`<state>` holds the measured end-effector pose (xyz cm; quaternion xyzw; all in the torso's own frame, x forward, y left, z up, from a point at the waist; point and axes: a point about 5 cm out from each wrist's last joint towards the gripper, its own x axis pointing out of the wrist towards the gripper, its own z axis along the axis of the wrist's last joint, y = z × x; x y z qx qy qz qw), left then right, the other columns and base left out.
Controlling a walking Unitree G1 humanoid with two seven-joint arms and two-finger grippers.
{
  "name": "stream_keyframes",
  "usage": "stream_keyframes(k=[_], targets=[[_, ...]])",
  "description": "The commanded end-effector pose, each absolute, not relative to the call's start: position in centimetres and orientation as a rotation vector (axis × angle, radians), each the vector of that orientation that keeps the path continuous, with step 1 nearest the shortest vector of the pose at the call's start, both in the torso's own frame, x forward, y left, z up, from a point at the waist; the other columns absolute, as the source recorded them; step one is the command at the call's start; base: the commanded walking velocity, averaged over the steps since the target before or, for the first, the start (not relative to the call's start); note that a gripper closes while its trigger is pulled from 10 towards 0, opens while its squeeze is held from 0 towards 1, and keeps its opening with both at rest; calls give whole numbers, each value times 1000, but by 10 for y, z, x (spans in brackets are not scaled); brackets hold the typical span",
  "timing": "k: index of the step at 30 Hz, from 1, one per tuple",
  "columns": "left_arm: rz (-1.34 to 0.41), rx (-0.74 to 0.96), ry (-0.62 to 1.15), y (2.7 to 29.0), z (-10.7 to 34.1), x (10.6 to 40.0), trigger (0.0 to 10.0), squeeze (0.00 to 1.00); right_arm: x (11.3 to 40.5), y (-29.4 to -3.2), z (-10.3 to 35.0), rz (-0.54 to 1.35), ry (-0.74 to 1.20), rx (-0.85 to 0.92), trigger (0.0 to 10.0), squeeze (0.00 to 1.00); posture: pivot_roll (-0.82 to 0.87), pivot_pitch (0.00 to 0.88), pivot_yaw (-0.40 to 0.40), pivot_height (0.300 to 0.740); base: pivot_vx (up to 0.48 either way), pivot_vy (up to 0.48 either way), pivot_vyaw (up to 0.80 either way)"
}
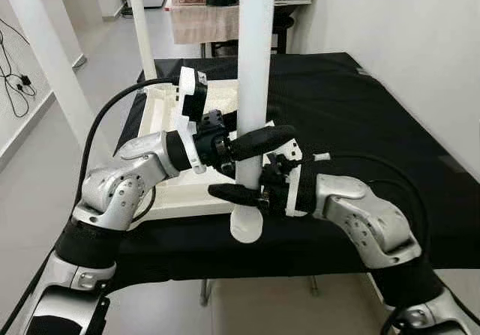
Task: Building children table
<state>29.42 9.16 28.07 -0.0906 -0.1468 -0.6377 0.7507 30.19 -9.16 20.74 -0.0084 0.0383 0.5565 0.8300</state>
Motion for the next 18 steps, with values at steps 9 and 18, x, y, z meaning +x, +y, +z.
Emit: stream_keyframes(k=[9, 18], targets=[[-1253, -151, -346, 139, 282, 289, 10000, 1000, 334, -141, 214, 843, 31, 10, 0, 0, -33, 10, -28, 740, 0, 0, 0], [-1049, -118, -366, 183, 283, 292, 10000, 1000, 358, -195, 232, 477, -76, 46, 0, 0, -25, 15, -30, 740, 0, 0, 0]])
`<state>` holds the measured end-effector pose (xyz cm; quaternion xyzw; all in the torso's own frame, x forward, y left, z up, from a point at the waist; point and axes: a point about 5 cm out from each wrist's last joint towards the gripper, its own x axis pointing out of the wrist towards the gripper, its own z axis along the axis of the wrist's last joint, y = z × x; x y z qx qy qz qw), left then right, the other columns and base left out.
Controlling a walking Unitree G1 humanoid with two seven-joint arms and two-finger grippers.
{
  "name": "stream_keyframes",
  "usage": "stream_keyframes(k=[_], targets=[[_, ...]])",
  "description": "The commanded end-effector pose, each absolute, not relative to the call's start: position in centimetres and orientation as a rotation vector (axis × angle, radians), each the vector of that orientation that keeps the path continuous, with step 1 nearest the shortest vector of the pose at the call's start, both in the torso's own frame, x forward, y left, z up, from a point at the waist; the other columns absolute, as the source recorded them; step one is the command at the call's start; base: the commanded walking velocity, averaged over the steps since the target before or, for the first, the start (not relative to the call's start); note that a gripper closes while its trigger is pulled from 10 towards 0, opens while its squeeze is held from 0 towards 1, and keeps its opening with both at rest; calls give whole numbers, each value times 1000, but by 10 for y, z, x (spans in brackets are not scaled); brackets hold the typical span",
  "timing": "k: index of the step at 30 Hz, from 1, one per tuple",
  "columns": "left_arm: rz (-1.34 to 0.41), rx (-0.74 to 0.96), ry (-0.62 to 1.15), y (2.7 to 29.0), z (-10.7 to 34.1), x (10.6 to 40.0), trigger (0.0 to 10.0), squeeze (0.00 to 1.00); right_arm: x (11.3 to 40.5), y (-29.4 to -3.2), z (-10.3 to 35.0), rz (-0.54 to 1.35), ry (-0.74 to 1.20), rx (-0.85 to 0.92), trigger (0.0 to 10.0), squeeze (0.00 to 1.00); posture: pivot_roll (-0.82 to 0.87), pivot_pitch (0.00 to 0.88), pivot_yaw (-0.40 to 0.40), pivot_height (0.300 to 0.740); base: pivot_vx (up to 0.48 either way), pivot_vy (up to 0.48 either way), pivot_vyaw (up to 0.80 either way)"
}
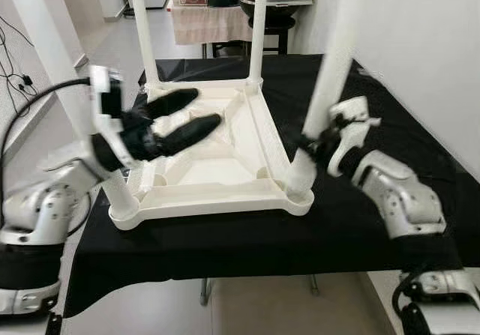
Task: Building children table
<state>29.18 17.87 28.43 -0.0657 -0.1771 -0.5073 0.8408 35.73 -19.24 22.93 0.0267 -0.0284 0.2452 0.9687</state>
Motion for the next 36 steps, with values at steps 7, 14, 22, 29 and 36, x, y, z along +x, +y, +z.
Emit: stream_keyframes(k=[7, 14, 22, 29, 36], targets=[[-759, -154, -191, 191, 221, 299, 10000, 0, 363, -208, 255, 324, -263, 256, 4431, 0, -19, 18, -28, 740, 0, 0, 0], [-697, -172, -57, 178, 178, 289, 10000, 0, 363, -198, 255, 347, -291, 275, 10000, 0, -15, 19, -29, 740, 0, 0, 0], [-605, -230, 40, 158, 134, 264, 10000, 0, 363, -185, 251, 376, -302, 249, 10000, 0, -5, 23, -39, 740, 0, 0, 0], [-526, -199, 70, 151, 118, 250, 10000, 0, 348, -164, 235, 479, -280, 217, 10000, 0, -13, 30, -42, 740, 0, 0, 0], [-578, -196, 40, 137, 123, 240, 10000, 0, 327, -144, 214, 600, -224, 195, 10000, 0, -47, 38, -39, 740, 0, -389, 0]])
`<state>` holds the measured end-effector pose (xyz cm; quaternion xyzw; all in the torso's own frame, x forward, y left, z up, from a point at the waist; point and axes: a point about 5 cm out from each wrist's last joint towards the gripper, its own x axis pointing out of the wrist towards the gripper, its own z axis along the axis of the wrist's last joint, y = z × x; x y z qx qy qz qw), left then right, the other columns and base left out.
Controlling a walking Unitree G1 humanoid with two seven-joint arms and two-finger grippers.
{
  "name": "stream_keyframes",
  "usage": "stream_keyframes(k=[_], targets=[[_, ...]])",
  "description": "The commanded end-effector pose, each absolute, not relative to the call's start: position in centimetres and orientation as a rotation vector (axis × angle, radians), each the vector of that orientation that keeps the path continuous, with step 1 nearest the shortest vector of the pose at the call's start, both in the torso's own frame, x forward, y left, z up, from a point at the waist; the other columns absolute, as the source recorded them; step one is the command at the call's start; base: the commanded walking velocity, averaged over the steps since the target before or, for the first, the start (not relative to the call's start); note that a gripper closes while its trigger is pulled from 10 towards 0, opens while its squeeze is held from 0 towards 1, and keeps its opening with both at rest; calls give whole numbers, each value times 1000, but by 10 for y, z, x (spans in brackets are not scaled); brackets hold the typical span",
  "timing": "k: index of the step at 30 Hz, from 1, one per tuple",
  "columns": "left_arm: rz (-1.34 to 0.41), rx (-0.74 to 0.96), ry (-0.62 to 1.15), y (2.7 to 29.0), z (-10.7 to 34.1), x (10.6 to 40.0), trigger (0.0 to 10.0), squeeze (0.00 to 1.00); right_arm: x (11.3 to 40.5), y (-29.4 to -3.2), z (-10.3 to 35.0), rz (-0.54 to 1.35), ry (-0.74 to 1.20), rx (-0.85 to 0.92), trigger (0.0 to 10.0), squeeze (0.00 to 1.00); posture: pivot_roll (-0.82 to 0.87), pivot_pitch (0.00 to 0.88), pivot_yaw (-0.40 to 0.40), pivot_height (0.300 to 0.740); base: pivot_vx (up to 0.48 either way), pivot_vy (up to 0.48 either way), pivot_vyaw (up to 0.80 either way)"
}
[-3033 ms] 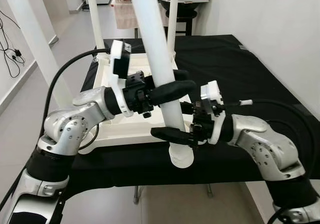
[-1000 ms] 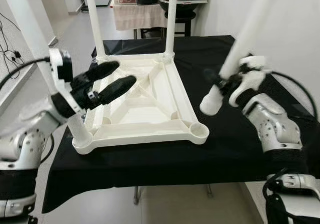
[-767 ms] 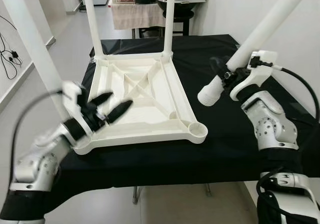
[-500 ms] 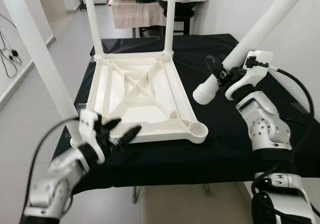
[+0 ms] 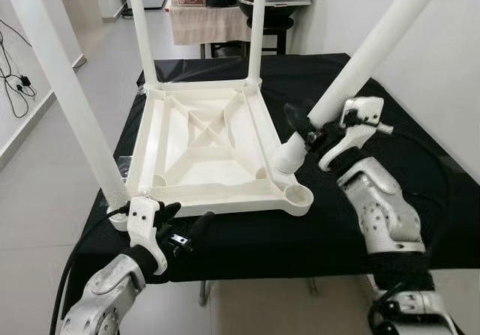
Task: Building children table
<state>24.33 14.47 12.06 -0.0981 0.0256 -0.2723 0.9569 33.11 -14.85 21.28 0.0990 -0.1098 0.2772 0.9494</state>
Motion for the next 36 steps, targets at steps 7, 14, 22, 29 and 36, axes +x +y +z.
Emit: stream_keyframes(k=[7, 14, 22, 29, 36], targets=[[-600, -128, 54, 129, 119, 236, 10000, 0, 321, -134, 212, 660, -223, 173, 10000, 0, -42, 39, -27, 740, 0, -328, 0], [-593, -87, 63, 131, 116, 233, 10000, 0, 318, -128, 214, 720, -223, 177, 10000, 0, -37, 43, -26, 740, 0, 0, 343], [-602, -58, 91, 132, 113, 228, 10000, 0, 309, -118, 216, 819, -230, 173, 10000, 0, -33, 46, -27, 740, 0, 0, 800], [-651, -33, 131, 131, 106, 221, 10000, 0, 308, -117, 216, 830, -233, 178, 10000, 0, -29, 49, -28, 740, 0, 0, 686], [-720, -36, 157, 127, 102, 216, 10000, 0, 309, -119, 217, 824, -244, 186, 10000, 0, -32, 47, -29, 740, 0, 0, 0]])
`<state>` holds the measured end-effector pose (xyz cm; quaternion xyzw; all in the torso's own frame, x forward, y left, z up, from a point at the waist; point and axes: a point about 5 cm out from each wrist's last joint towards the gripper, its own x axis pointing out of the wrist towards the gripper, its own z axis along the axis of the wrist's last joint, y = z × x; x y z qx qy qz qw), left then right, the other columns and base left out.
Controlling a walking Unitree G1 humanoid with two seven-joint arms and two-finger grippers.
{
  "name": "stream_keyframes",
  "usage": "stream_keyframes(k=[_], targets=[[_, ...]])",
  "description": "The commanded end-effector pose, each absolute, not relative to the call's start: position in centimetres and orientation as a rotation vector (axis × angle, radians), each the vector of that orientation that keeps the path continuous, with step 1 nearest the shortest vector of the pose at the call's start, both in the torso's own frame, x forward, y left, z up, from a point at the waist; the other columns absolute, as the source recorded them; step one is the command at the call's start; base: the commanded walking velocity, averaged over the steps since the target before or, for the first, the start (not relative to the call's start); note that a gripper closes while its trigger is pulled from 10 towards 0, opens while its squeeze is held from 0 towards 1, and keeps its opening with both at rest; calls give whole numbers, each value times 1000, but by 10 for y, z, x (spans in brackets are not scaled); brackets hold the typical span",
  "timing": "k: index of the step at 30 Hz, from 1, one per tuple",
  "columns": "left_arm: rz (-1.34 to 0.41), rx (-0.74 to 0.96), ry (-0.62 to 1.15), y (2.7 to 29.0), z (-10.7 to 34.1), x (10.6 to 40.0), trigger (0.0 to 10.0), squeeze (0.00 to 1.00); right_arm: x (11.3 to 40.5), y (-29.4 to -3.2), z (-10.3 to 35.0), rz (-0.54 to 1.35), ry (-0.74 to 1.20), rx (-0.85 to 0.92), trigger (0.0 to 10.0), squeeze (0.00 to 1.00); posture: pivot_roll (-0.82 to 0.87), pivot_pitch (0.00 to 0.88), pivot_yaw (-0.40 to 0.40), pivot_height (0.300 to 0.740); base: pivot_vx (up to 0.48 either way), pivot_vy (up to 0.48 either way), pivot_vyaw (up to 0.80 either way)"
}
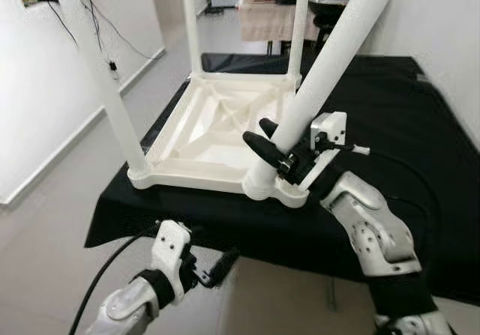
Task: Building children table
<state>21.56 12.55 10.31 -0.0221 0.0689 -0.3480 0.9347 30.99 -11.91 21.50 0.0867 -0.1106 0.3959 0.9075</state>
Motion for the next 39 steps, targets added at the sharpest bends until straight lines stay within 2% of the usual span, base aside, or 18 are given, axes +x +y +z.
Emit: stream_keyframes(k=[1, 6, 7, 9, 30, 39], targets=[[-729, -35, 158, 126, 101, 216, 10000, 0, 308, -120, 217, 835, -243, 181, 10000, 0, -32, 47, -29, 740, 0, 0, 0], [-744, -30, 160, 126, 101, 215, 10000, 0, 306, -120, 217, 855, -243, 176, 10000, 0, -33, 47, -28, 740, 0, 0, 0], [-753, -29, 159, 125, 101, 214, 9569, 0, 305, -122, 217, 871, -243, 176, 10000, 0, -32, 48, -26, 740, 0, 0, 0], [-779, -38, 157, 125, 101, 212, 0, 0, 301, -126, 217, 907, -247, 169, 10000, 0, -34, 49, -21, 740, 0, 0, 0], [-834, -53, 158, 125, 104, 206, 0, 0, 287, -136, 218, 1091, -221, 131, 10000, 0, -26, 74, -14, 740, 0, 0, 0], [-880, 21, 204, 135, 104, 194, 0, 0, 285, -140, 226, 1237, -219, 94, 10000, 0, 37, 150, -7, 740, 0, 0, 0]])
